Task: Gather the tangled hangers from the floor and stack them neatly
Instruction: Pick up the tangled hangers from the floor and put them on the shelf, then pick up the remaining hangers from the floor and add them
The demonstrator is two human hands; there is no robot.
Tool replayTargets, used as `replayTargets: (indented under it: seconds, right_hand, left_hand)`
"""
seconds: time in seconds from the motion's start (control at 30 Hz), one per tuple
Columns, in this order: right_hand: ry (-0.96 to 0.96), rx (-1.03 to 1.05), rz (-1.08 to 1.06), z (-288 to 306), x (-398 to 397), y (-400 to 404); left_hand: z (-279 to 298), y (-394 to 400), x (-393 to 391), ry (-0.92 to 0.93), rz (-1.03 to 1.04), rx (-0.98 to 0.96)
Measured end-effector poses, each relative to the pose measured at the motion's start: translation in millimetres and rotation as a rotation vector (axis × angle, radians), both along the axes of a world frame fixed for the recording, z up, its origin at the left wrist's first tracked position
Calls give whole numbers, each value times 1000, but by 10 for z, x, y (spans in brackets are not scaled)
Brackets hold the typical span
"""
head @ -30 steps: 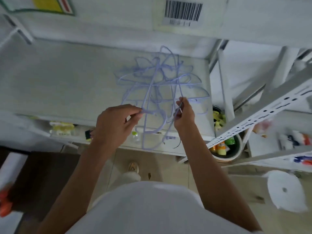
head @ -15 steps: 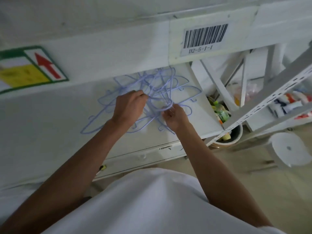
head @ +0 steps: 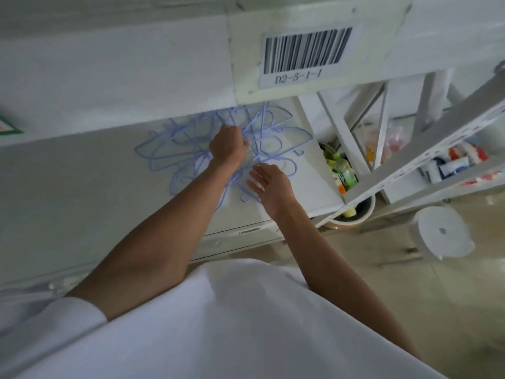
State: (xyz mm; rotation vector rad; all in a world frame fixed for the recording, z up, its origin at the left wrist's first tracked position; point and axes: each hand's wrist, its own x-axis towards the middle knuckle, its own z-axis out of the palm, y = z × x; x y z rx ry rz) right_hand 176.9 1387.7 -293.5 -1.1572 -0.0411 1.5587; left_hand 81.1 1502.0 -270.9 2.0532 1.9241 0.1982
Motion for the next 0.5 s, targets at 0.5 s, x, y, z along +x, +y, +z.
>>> replayTargets:
  seconds: [0.5]
  right_hand:
    - [-636,466,1149,81,-11,-227]
  left_hand:
    - [-567,-2036,-261,144,721,81]
